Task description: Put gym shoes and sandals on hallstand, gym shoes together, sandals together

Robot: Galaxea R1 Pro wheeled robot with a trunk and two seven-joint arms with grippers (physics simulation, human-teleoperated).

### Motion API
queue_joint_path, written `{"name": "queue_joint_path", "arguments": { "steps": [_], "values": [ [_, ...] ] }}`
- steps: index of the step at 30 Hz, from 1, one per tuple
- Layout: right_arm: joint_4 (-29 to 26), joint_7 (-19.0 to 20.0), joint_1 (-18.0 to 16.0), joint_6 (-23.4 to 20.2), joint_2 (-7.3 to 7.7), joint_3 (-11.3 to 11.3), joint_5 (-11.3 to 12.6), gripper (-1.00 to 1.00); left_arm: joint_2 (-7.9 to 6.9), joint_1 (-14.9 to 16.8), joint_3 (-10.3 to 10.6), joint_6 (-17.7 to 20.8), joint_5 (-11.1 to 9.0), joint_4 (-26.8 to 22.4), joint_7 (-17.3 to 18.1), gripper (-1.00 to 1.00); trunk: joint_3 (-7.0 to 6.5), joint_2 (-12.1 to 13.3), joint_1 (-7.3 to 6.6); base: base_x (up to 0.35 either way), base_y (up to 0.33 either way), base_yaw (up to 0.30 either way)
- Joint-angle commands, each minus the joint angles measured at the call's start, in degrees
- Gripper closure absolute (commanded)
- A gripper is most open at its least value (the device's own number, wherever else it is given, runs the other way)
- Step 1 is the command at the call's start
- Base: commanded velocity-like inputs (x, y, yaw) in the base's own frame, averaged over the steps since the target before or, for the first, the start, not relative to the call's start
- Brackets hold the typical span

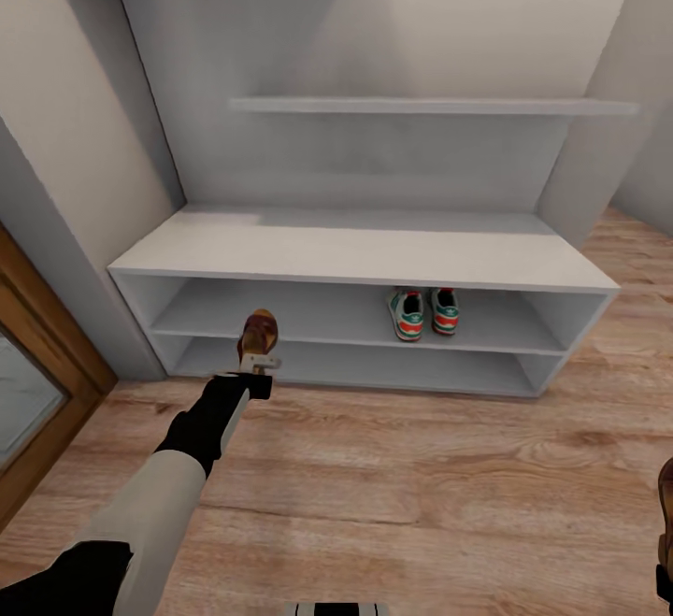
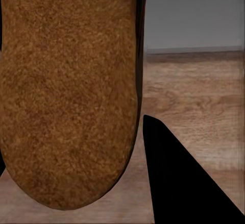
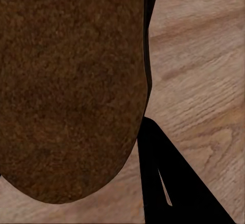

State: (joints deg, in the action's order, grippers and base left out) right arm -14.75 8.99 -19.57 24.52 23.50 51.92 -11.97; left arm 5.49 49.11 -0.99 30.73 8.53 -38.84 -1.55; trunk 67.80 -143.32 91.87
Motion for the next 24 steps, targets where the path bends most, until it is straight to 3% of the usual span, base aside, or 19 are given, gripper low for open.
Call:
{"name": "queue_joint_path", "arguments": {
  "steps": [1,24],
  "values": [
    [0.1,0.3,-0.1,0.2,0.0,0.5,-0.3,1.0,0.04,0.0,-0.1,0.3,0.7,-0.1,0.1,1.0,0.05,0.0,0.01,0.193,-0.216,0.0],
    [0.1,0.3,-0.1,0.2,-0.03,0.5,-0.4,1.0,-0.04,-0.1,-0.1,0.1,0.7,-0.1,0.2,1.0,0.05,0.0,0.01,0.094,-0.261,0.0]
  ]
}}
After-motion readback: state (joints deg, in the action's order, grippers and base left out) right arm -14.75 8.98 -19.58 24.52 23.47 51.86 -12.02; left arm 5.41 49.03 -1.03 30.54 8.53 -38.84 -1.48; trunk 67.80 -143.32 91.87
